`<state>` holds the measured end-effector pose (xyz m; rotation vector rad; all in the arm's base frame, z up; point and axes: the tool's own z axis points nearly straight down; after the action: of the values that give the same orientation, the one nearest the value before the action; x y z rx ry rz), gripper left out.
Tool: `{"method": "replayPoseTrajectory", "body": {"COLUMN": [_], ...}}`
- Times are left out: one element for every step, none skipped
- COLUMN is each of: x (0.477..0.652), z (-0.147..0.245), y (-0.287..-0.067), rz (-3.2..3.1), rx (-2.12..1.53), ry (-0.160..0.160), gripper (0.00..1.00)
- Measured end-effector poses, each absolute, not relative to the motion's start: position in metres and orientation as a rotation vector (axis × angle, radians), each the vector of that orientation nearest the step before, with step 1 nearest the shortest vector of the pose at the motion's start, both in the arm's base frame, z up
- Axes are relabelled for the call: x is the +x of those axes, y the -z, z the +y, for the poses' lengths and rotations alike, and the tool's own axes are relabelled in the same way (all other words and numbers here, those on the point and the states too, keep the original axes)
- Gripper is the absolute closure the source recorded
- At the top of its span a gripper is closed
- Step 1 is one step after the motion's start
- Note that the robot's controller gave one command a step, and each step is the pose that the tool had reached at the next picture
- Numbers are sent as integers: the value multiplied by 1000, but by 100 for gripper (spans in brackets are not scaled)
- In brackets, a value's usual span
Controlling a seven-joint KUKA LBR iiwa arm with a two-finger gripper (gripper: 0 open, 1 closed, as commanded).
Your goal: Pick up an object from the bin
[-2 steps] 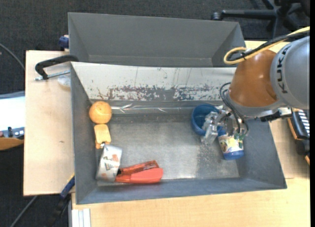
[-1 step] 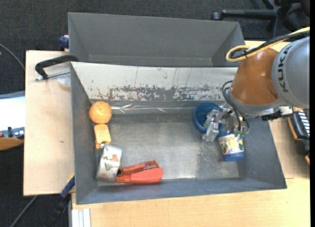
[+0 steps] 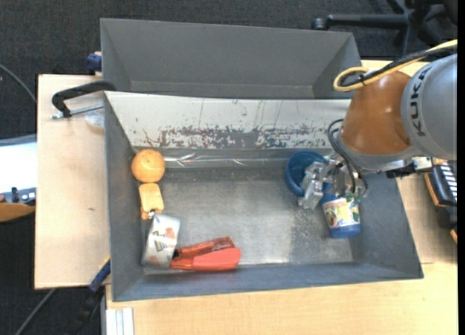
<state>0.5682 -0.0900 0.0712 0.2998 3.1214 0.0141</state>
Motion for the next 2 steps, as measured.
{"method": "replayPoseTrajectory", "body": {"x": [568,568], "z": [-90,-90], "y": [-71,-71], "rz": [3121,3121], "rx": [299,299], "ry": [-14,-14], "gripper": [100,100]}}
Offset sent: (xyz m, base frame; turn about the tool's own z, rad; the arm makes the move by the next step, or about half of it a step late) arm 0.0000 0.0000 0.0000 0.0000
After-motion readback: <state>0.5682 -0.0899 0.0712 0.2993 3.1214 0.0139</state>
